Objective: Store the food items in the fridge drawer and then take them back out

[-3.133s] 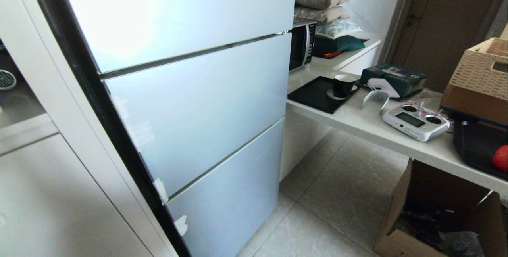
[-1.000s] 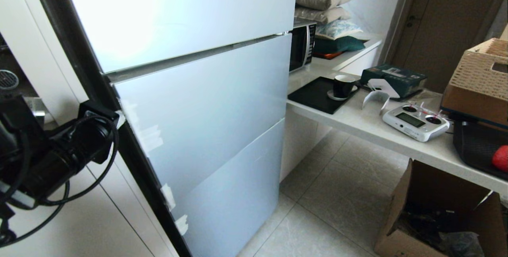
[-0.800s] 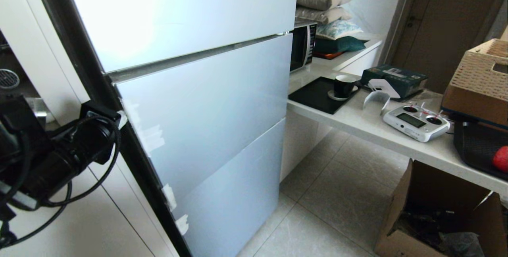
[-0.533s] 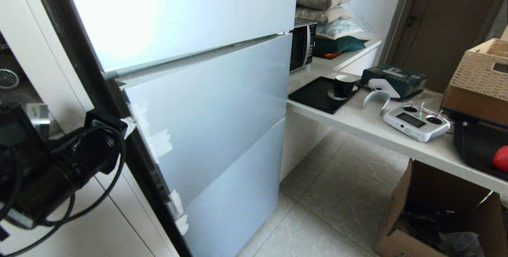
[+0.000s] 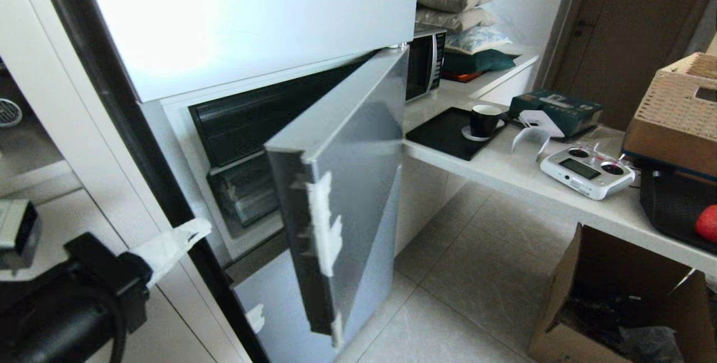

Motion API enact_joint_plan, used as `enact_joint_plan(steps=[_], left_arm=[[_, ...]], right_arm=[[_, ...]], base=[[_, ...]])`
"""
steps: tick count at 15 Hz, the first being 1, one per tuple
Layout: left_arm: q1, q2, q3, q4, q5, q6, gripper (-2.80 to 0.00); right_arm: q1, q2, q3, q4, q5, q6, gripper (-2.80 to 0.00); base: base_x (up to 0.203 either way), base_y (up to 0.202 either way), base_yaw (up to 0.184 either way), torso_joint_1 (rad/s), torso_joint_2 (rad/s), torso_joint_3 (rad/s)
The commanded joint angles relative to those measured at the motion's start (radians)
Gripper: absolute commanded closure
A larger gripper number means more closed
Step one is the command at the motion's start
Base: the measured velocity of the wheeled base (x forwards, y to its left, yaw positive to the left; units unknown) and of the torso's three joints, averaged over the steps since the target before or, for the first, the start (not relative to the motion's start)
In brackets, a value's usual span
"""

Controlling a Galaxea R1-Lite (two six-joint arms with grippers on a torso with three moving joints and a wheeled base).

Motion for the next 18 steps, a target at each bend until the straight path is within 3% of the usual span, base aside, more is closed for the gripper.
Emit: enact_joint_plan(steps=[1, 3, 6, 8, 10, 12, 14, 16, 17, 18], left_arm=[[-0.007, -0.110, 0.018, 0.053, 0.004, 0.045, 0.00], [0.002, -0.136, 0.011, 0.112, 0.030, 0.185, 0.00], [0.072, -0.285, -0.028, 0.200, 0.125, 0.507, 0.00], [0.254, -0.359, -0.045, 0.236, 0.147, 0.601, 0.00], [0.497, -0.438, -0.046, 0.279, 0.147, 0.649, 0.00], [0.647, -0.542, -0.014, 0.345, 0.062, 0.695, 0.00], [0.660, -0.677, 0.074, 0.497, -0.114, 0.779, 0.00], [0.657, -0.797, 0.150, 0.773, -0.235, 0.884, 0.00], [0.656, -0.811, 0.176, 0.883, -0.228, 0.936, 0.00], [0.655, -0.809, 0.208, 0.929, -0.161, 0.983, 0.00]], right_arm=[[0.001, 0.000, 0.000, 0.000, 0.000, 0.000, 0.00], [0.001, 0.000, 0.000, 0.000, 0.000, 0.000, 0.00], [0.001, 0.000, 0.000, 0.000, 0.000, 0.000, 0.00], [0.001, 0.000, 0.000, 0.000, 0.000, 0.000, 0.00], [0.001, 0.000, 0.000, 0.000, 0.000, 0.000, 0.00], [0.001, 0.000, -0.001, 0.000, 0.000, -0.001, 0.00], [0.001, 0.000, -0.001, 0.000, 0.000, -0.001, 0.00], [0.001, 0.000, 0.000, 0.000, 0.000, -0.001, 0.00], [0.001, 0.000, 0.000, 0.000, 0.000, -0.001, 0.00], [0.001, 0.000, -0.001, 0.000, 0.000, -0.001, 0.00]], base=[[0.000, 0.000, 0.000, 0.000, 0.00, 0.000], [0.000, 0.000, 0.000, 0.000, 0.00, 0.000], [0.000, 0.000, 0.000, 0.000, 0.00, 0.000], [0.000, 0.000, 0.000, 0.000, 0.00, 0.000], [0.000, 0.000, 0.000, 0.000, 0.00, 0.000], [0.000, 0.000, 0.000, 0.000, 0.00, 0.000], [0.000, 0.000, 0.000, 0.000, 0.00, 0.000], [0.000, 0.000, 0.000, 0.000, 0.00, 0.000], [0.000, 0.000, 0.000, 0.000, 0.00, 0.000], [0.000, 0.000, 0.000, 0.000, 0.00, 0.000]])
